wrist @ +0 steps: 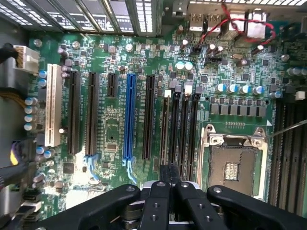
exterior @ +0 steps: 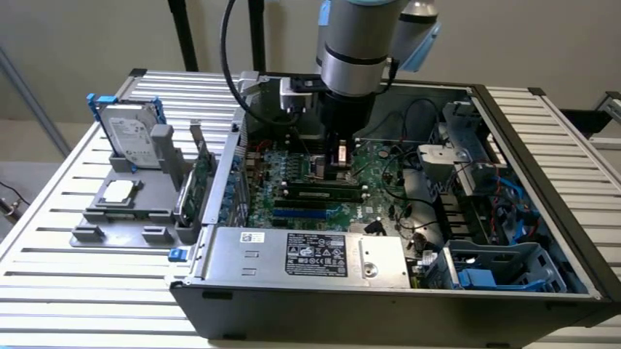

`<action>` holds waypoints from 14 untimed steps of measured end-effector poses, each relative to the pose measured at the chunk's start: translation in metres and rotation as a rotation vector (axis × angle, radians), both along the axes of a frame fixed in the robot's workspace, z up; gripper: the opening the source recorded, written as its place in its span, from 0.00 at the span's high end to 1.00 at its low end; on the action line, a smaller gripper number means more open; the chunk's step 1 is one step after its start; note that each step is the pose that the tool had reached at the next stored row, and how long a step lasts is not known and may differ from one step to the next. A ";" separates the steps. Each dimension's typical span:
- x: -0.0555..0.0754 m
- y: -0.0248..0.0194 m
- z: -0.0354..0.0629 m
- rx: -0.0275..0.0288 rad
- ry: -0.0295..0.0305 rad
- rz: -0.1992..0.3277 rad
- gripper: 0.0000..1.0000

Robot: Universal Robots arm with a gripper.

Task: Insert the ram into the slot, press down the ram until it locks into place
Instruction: 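Press down the ram until it locks into place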

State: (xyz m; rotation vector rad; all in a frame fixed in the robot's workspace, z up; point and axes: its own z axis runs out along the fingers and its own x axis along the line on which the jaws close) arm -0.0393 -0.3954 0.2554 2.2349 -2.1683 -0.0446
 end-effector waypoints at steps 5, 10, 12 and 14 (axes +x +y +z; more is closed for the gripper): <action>0.000 0.0000 0.0043 0.0002 0.0004 0.000 0.89; 0.000 0.0000 0.0044 -0.0001 0.0005 0.000 0.89; 0.000 0.0000 0.0044 -0.0001 0.0005 0.000 0.89; 0.000 0.0000 0.0044 -0.0001 0.0006 0.000 0.89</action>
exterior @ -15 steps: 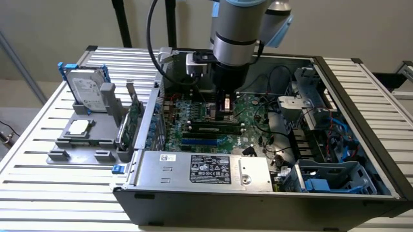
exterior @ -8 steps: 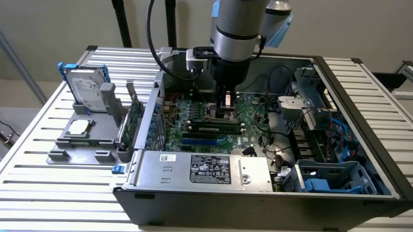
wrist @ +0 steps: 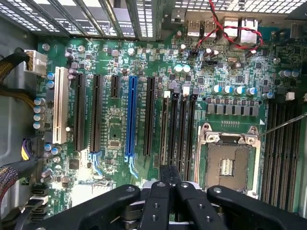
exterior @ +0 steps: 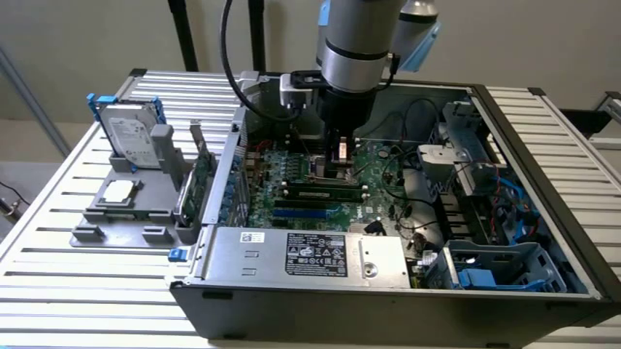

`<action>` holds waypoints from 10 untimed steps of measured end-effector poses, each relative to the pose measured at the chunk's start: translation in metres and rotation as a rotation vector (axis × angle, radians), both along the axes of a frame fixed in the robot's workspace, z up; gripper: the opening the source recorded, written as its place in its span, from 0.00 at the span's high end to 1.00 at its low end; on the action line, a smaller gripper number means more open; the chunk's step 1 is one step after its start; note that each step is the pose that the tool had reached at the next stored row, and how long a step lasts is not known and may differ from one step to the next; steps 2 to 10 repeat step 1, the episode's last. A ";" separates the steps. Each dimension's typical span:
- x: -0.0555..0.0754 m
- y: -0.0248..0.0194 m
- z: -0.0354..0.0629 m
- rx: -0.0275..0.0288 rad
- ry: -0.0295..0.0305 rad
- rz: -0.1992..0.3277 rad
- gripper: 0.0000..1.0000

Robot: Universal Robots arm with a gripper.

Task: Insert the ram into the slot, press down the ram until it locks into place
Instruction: 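Press down the ram until it locks into place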

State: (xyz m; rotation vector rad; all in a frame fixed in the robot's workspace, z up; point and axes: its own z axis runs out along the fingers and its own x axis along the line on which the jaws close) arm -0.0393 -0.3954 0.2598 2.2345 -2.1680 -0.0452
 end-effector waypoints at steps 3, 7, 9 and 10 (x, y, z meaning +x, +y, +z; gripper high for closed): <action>0.000 0.0000 0.0000 0.0001 0.0000 0.000 0.89; 0.000 0.0000 0.0000 0.0001 0.0000 0.000 0.89; 0.000 0.0000 0.0000 0.0001 0.0000 0.000 0.89; 0.000 0.0000 0.0000 0.0001 0.0000 0.000 0.89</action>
